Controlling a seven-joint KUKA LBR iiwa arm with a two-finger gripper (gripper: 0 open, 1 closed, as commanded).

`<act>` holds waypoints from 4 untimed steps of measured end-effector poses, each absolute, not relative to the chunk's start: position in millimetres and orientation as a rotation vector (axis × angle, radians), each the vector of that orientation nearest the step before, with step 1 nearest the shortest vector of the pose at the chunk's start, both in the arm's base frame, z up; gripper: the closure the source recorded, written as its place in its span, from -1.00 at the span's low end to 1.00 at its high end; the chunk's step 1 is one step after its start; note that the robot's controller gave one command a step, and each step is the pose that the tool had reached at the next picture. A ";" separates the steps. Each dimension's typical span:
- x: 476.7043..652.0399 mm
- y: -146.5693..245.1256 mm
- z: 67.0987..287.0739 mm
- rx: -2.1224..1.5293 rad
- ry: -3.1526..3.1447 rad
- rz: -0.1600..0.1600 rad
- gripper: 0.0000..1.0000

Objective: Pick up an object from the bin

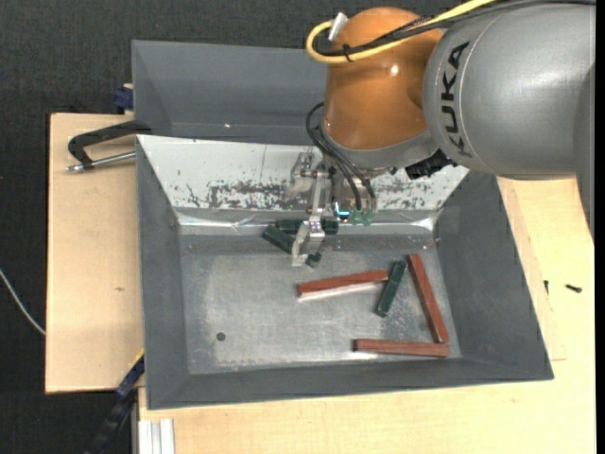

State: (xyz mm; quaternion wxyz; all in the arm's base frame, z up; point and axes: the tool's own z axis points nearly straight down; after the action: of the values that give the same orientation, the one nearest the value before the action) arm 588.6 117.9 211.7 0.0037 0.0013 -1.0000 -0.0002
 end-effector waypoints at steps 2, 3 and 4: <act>590.1 110.3 203.2 0.082 -3.148 -0.005 -1.00; 576.0 86.2 133.4 0.158 -3.143 -0.002 -1.00; 576.0 35.3 128.2 0.253 -3.132 -0.004 -1.00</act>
Offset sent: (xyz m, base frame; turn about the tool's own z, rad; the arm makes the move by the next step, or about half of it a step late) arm -0.0048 -0.0530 -0.0825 -0.2281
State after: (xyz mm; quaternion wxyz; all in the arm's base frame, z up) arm 576.0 35.3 128.2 -0.0003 0.0806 -0.9967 -0.0013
